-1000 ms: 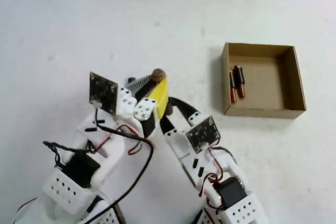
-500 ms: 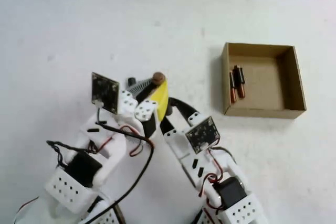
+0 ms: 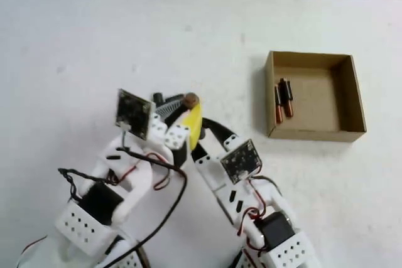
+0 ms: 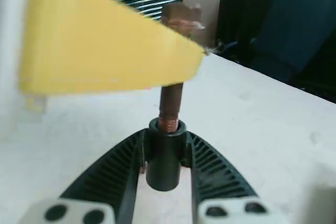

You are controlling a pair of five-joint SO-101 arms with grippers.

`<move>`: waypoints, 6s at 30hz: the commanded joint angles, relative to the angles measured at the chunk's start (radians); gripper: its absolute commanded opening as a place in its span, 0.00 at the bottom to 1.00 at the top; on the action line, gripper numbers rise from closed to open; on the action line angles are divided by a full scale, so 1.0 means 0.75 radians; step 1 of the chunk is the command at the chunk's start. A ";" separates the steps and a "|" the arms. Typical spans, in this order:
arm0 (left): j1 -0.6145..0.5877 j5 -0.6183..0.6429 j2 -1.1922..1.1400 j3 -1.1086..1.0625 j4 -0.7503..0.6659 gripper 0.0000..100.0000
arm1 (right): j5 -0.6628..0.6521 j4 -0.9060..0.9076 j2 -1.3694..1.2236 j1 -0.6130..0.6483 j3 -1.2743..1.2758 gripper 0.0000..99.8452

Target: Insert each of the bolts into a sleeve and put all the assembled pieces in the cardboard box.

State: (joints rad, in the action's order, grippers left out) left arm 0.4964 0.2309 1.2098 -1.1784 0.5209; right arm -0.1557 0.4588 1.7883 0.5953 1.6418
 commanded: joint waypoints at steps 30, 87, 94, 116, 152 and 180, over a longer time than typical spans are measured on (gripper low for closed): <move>-0.085 -0.194 0.001 -0.221 -0.254 0.05 | -0.014 -0.028 0.021 -0.038 -0.037 0.02; -0.482 -0.194 0.236 -0.168 -0.164 0.04 | -0.016 0.024 0.017 -0.107 -0.031 0.02; -0.656 -0.196 0.445 -0.188 0.104 0.04 | -0.016 0.021 0.019 -0.287 -0.049 0.02; -0.979 -0.340 0.819 -0.628 0.145 0.04 | -0.110 0.625 -0.179 -0.723 -0.820 0.02; -0.887 -0.350 0.819 -0.685 0.231 0.04 | -0.260 0.627 -2.427 -1.079 -2.029 0.02; -0.885 -0.350 0.819 -0.685 0.231 0.04 | -0.266 0.729 -3.109 -1.057 -2.535 0.12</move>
State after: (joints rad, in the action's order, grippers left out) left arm -0.1849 -0.0207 1.8144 -1.6955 0.6943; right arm -0.3429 0.9973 -0.5593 -0.2087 -0.2071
